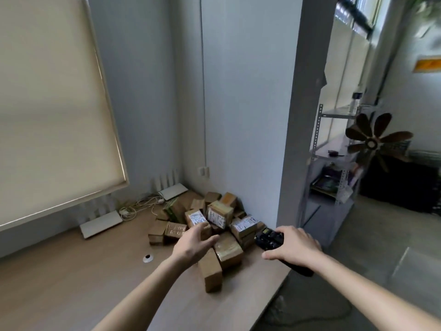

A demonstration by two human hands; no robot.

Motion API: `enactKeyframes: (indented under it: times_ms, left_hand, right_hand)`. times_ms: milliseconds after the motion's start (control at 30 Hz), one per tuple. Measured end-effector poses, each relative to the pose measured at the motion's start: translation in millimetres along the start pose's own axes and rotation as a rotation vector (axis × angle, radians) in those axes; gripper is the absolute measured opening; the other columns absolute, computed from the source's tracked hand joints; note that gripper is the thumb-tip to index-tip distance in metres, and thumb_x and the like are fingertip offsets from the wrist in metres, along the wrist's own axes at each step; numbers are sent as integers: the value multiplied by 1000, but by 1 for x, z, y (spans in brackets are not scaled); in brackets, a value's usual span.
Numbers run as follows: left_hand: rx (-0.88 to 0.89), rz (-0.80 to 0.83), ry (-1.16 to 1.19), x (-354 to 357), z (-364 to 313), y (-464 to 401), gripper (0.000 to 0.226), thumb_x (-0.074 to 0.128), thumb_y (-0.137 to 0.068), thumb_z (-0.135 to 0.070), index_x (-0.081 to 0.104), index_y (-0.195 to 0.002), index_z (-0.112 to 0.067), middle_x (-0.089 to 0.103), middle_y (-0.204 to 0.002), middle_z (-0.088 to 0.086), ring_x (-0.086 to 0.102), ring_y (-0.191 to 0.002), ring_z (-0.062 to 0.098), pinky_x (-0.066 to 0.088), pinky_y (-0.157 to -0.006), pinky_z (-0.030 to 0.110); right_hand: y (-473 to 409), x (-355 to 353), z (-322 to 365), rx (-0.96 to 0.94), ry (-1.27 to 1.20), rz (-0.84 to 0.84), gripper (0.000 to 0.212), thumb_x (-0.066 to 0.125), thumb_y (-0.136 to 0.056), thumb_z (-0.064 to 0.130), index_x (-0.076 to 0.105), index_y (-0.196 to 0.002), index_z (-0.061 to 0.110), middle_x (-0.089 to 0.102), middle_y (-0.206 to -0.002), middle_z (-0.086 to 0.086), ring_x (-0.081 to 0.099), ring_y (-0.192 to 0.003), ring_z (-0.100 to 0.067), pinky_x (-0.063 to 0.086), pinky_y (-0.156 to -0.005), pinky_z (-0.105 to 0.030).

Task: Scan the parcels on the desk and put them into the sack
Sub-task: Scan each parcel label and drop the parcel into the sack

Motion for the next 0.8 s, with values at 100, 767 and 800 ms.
enactKeyframes:
  times_ms: [100,767,800]
  left_hand:
    - [-9,35,52,19,-2,-61,73,65,-88,-57,44,-149,-25,54,-146,3,52,-133,20,46,-108,42]
    - [-102,142,-32,136,47,-300,56,56,-97,-47,47,-146,-20,54,-144,2,52,-129,17,45,-106,37]
    - [-129,150,-27,147,56,-309,57,56,-97,-47,47,-147,-20,55,-144,2,53,-129,17,45,-107,37]
  right_hand:
    - [-53,-5,-9,54,1,-1,92,82,-61,73,56,-143,40,64,-139,2,61,-126,-24,51,-97,-34]
    - [-336,66,-62,124,-5,147,82,84,-59,71,63,-130,35,70,-128,2,64,-116,-26,51,-83,-33]
    - [-351,75,-65,114,-9,162,82,85,-60,70,63,-131,35,69,-129,2,64,-117,-26,49,-81,-32]
Point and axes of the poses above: each hand's wrist, its own y-axis away from the middle knuckle, its own x-axis out of the palm, z = x × y, the point moved 7 cm from there along -y, towards the middle knuckle
